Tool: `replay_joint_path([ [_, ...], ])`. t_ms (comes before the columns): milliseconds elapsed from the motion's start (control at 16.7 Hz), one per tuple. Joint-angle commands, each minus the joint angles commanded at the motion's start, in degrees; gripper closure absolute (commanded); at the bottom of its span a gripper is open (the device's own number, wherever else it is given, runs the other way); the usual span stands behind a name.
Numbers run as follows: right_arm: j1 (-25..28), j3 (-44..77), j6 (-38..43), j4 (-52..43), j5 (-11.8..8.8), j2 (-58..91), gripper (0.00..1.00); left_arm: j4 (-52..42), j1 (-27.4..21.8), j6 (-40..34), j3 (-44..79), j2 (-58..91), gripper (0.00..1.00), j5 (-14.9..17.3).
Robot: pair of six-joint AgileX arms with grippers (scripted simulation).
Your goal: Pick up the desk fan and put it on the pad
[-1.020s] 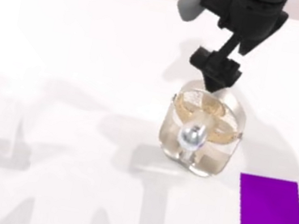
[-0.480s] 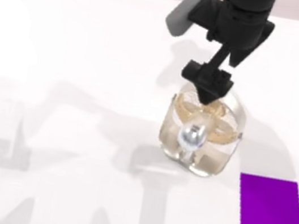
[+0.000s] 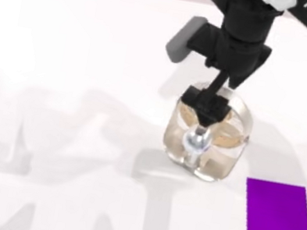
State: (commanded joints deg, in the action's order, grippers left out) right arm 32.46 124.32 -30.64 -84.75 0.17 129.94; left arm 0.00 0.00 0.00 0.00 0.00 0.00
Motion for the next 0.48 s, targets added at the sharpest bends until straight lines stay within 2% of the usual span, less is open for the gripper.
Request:
replay_joint_path([
  [360, 0.03, -2.15, 0.02, 2.01, -0.01, -0.54, 0.00, 0.00, 0.00, 0.00, 0.00, 0.00, 0.00, 0.00],
  [480, 0.03, -2.15, 0.02, 2.01, -0.01, -0.54, 0.15, 0.00, 0.00, 0.00, 0.00, 0.00, 0.00, 0.00],
])
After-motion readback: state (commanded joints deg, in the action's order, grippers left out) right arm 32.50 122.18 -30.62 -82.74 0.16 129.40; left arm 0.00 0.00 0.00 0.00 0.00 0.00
